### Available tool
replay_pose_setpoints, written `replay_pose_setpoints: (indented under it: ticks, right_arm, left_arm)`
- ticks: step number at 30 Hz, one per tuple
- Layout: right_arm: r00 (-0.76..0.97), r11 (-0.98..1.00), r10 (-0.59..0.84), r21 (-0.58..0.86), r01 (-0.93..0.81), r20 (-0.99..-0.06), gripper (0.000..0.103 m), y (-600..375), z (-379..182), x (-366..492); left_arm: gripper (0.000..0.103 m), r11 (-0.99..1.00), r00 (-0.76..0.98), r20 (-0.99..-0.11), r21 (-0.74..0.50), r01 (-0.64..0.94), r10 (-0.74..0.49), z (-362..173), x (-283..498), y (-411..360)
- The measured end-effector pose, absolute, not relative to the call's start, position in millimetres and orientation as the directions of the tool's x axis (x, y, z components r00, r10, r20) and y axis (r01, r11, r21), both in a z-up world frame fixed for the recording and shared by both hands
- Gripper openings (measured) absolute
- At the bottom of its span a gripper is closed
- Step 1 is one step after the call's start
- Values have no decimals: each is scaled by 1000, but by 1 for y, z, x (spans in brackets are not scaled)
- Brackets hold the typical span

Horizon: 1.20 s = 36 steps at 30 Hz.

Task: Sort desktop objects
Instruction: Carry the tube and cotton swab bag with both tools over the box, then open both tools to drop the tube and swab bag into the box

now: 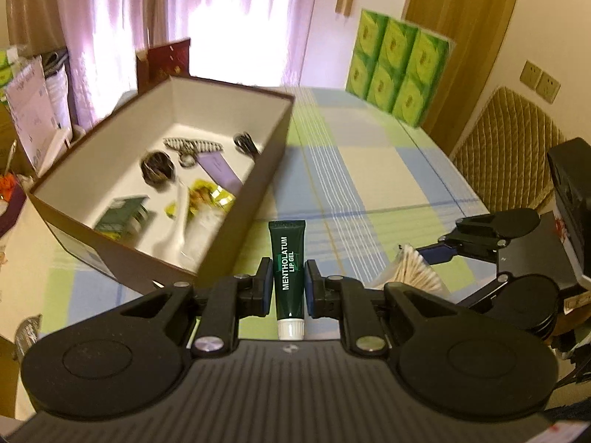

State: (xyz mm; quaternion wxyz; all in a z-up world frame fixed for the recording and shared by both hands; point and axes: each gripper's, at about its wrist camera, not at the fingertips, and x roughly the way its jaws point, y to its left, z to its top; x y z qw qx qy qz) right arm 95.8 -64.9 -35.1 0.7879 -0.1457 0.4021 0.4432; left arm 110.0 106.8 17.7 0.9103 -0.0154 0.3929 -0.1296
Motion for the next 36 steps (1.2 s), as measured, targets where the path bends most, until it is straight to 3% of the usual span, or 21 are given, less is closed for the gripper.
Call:
replay_pose_setpoints:
  ticks: [15, 27, 36]
  right_arm:
    - [336, 542, 663, 119, -832, -669, 69, 15, 9, 142]
    - [369, 599, 643, 141, -788, -671, 69, 58, -1, 241]
    - [377, 628, 544, 66, -775, -750, 69, 80, -41, 307]
  left_arm:
    - [13, 973, 729, -646, -109, 205, -226, 47, 157, 179]
    - [13, 964, 689, -678, -125, 235, -256, 34, 274, 212]
    - [13, 963, 630, -740, -86, 256, -234, -5, 362, 205]
